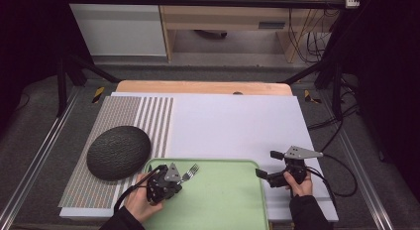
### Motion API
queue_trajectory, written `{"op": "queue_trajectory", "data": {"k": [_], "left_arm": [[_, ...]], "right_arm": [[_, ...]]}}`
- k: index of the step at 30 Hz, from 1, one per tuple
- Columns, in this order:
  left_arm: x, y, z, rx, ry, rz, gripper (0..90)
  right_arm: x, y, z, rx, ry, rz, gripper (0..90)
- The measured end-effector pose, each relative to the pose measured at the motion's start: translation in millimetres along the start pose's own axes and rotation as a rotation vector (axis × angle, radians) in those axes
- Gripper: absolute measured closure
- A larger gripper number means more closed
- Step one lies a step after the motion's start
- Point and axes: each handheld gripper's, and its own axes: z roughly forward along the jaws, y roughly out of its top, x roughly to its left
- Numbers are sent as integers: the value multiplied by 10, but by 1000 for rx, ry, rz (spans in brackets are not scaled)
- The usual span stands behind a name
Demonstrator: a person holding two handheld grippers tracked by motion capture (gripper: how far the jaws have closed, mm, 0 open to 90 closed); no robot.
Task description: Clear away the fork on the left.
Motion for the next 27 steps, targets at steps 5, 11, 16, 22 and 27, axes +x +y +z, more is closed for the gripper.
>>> {"op": "queue_trajectory", "data": {"k": [5,11,16,22,27], "left_arm": [[24,-50,-29,-1,0,-19,896],[32,-122,-61,-12,1,-23,896],[34,-166,-84,-14,-1,-31,896],[29,-254,-130,-24,2,-48,896],[36,-322,-153,-29,8,-57,896]], "right_arm": [[2,0,0,1,2,2,7],[3,0,-1,0,2,3,7],[3,2,-4,-1,2,3,7],[4,1,-4,-1,2,3,7],[2,0,0,1,1,1,7]]}}
